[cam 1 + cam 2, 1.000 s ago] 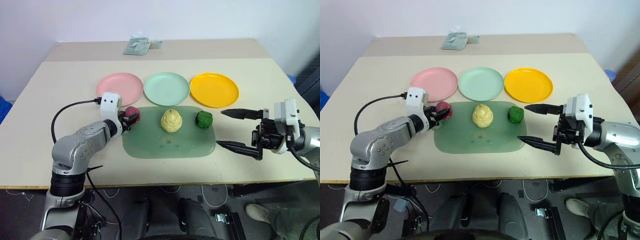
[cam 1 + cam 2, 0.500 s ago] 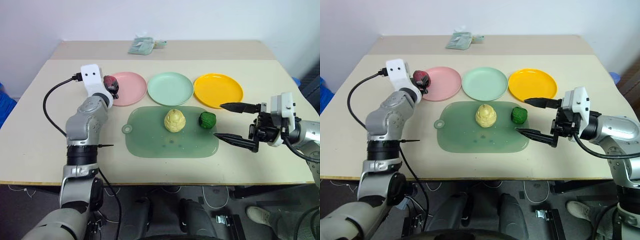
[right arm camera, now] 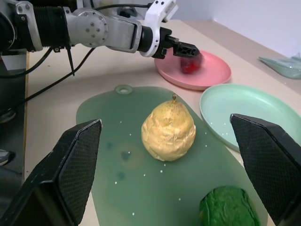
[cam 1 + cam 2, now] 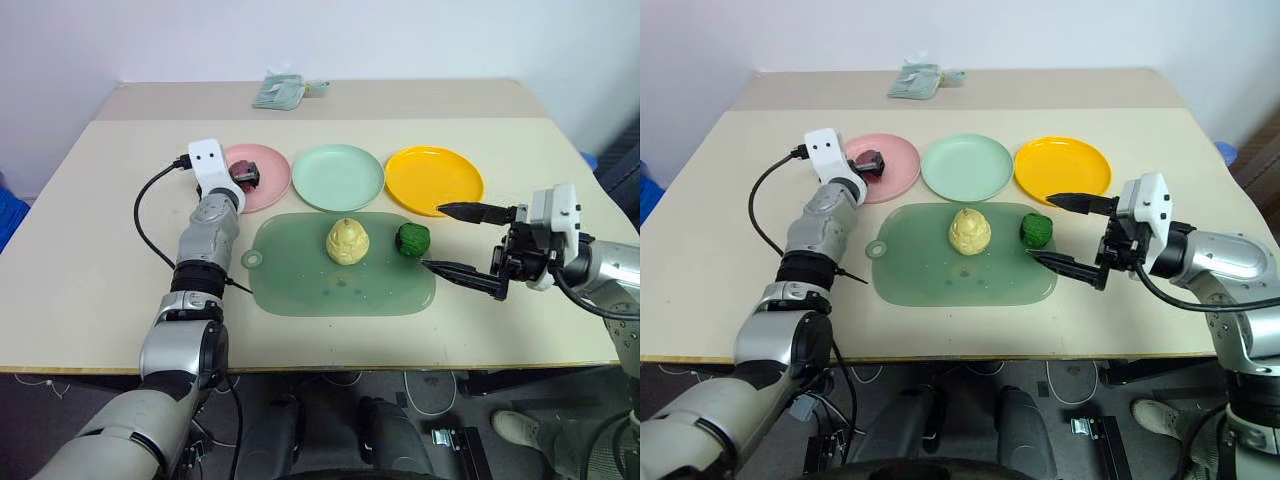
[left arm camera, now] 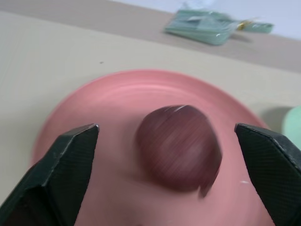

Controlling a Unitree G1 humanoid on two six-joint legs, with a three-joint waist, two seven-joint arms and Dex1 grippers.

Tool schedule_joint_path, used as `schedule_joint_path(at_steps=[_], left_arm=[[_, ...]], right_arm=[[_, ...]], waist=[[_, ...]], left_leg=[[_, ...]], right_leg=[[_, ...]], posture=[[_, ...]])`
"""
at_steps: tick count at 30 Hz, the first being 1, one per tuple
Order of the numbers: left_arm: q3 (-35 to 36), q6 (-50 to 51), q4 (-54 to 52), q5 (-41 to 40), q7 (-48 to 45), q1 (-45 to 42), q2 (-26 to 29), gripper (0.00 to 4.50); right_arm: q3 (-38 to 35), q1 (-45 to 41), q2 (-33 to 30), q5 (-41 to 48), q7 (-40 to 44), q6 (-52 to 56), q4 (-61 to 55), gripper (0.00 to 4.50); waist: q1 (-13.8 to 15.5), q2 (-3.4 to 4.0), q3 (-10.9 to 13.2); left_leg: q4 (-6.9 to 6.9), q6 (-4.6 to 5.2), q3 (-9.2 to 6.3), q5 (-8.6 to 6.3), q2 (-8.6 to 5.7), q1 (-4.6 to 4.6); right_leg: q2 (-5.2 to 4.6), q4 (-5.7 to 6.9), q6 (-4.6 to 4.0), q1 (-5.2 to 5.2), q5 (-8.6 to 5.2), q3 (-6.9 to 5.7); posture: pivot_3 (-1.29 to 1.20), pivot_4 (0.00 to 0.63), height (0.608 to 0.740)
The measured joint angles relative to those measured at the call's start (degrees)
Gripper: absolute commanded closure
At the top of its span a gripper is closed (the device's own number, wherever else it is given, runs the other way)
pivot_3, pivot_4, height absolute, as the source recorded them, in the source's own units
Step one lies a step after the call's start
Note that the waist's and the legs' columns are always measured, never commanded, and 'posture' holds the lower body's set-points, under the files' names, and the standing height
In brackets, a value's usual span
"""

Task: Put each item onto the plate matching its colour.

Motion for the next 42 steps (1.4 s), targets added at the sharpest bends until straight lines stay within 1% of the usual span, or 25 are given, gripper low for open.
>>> schedule_joint_path(at_steps=[2,5,7,8,10,11,13,14,16,19,22,25,29,36,42], left_arm=[[-1.18,3.22,-10.85,-1.31,-2.66,4.79,-0.08,0.03],[-2.97,10.82,-31.42,-6.89,-8.34,14.99,0.48,0.03],[-3.62,13.03,-38.68,-8.97,-10.99,18.14,1.26,0.03],[-4.08,13.65,-42.25,-9.77,-12.51,19.95,2.33,0.03],[-4.49,14.38,-49.10,-11.67,-17.37,24.80,6.43,0.03],[-4.26,16.12,-53.86,-14.88,-22.99,29.76,11.51,0.03],[-2.94,17.29,-56.26,-18.06,-29.84,34.25,15.79,0.03],[-1.79,17.36,-57.54,-20.29,-35.87,38.00,20.44,0.03],[0.47,17.27,-58.21,-22.82,-44.22,42.39,26.55,0.03],[4.37,14.71,-58.70,-24.83,-54.86,47.43,32.47,0.03],[6.20,12.02,-59.35,-25.01,-62.50,51.36,36.01,0.03],[7.81,10.75,-59.80,-25.16,-68.05,55.16,38.06,0.03],[11.25,11.03,-62.19,-27.57,-71.35,58.96,39.48,0.03],[15.14,11.16,-64.44,-29.74,-73.50,64.26,39.77,0.03],[16.78,11.04,-65.86,-29.91,-74.07,67.07,39.38,0.03]], right_arm=[[0.51,-0.45,0.01,-0.01,-0.51,0.47,-0.10,0.00],[2.62,-1.58,0.46,-0.50,-1.20,1.10,-0.04,0.00],[4.15,-2.70,1.03,-0.76,-1.64,1.44,-0.04,0.00],[4.62,-3.21,1.32,-0.91,-1.77,1.58,-0.03,0.00],[6.33,-5.15,1.93,-1.47,-2.62,2.29,0.10,0.00],[8.17,-7.14,2.55,-2.36,-3.54,3.31,0.14,0.00],[10.00,-8.91,3.34,-3.37,-4.57,4.66,0.86,0.00],[12.01,-10.88,4.42,-4.37,-5.36,5.65,1.77,0.00],[14.23,-12.71,5.39,-5.92,-6.61,6.76,3.35,0.00],[17.57,-15.56,8.00,-8.47,-7.35,7.30,6.60,0.00],[19.75,-17.22,9.57,-10.36,-7.16,6.89,9.70,0.00],[20.91,-18.39,11.68,-11.89,-6.04,6.12,13.55,0.00],[22.59,-20.23,13.93,-14.00,-4.29,4.01,18.99,0.00],[23.69,-24.15,16.92,-16.41,-1.63,1.82,26.35,0.00],[24.58,-26.16,19.01,-18.12,0.64,0.11,30.68,0.00]], waist=[[-0.20,0.01,0.00],[-0.49,0.02,-0.01],[-0.20,0.02,-0.01],[-0.18,0.04,-0.02],[-0.46,0.08,-0.05],[-1.27,0.10,-0.05],[-1.54,0.13,-0.06],[-1.70,0.13,-0.06],[-1.86,0.15,-0.05],[-1.48,0.15,-0.04],[-1.54,0.14,-0.05],[-1.71,0.17,-0.03],[-1.92,0.18,-0.03],[-2.21,0.21,-0.01],[-2.71,0.21,-0.01]], left_leg=[[-0.01,0.03,0.07,-0.03,0.02,0.00],[0.01,0.01,0.14,-0.08,0.04,0.01],[0.05,0.00,0.14,-0.07,0.04,0.01],[0.06,0.00,0.15,-0.07,0.06,0.03],[0.04,0.00,0.28,-0.07,0.12,0.10],[-0.03,0.00,0.34,-0.07,0.17,0.12],[-0.03,0.00,0.32,-0.07,0.20,0.11],[-0.05,0.00,0.33,-0.07,0.21,0.11],[-0.06,0.01,0.35,-0.08,0.21,0.10],[-0.04,0.04,0.34,-0.10,0.21,0.07],[-0.06,0.10,0.38,-0.14,0.20,0.07],[-0.11,0.12,0.44,-0.16,0.21,0.06],[-0.12,0.12,0.45,-0.17,0.24,0.06],[-0.17,0.11,0.46,-0.17,0.25,0.06],[-0.18,0.11,0.45,-0.17,0.25,0.06]], right_leg=[[-0.05,0.05,0.00,-0.04,0.01,0.12],[-0.06,0.17,-0.02,-0.14,0.01,0.24],[-0.02,0.19,-0.07,-0.15,0.03,0.23],[-0.01,0.20,-0.08,-0.13,0.03,0.23],[0.03,0.19,-0.17,-0.13,0.00,0.33],[0.04,0.19,-0.32,-0.15,-0.08,0.37],[0.05,0.20,-0.34,-0.17,-0.09,0.35],[0.06,0.20,-0.38,-0.19,-0.10,0.35],[0.04,0.18,-0.48,-0.20,-0.16,0.35],[-0.01,-0.04,-0.50,-0.13,-0.15,0.32],[-0.06,-0.13,-0.51,-0.10,-0.14,0.32],[-0.07,-0.12,-0.51,-0.18,-0.13,0.34],[-0.06,-0.11,-0.51,-0.19,-0.13,0.36],[-0.04,-0.11,-0.51,-0.22,-0.13,0.35],[-0.05,-0.11,-0.51,-0.21,-0.13,0.34]], posture=[[0.00,0.150,0.740],[0.00,0.150,0.740],[0.00,0.150,0.740],[0.00,0.150,0.740],[0.00,0.150,0.740],[0.00,0.150,0.740],[0.00,0.150,0.740],[0.00,0.150,0.740],[0.00,0.150,0.740],[0.00,0.150,0.740],[0.00,0.150,0.740],[0.00,0.150,0.740],[0.00,0.150,0.740],[0.00,0.150,0.740],[0.00,0.150,0.740]])
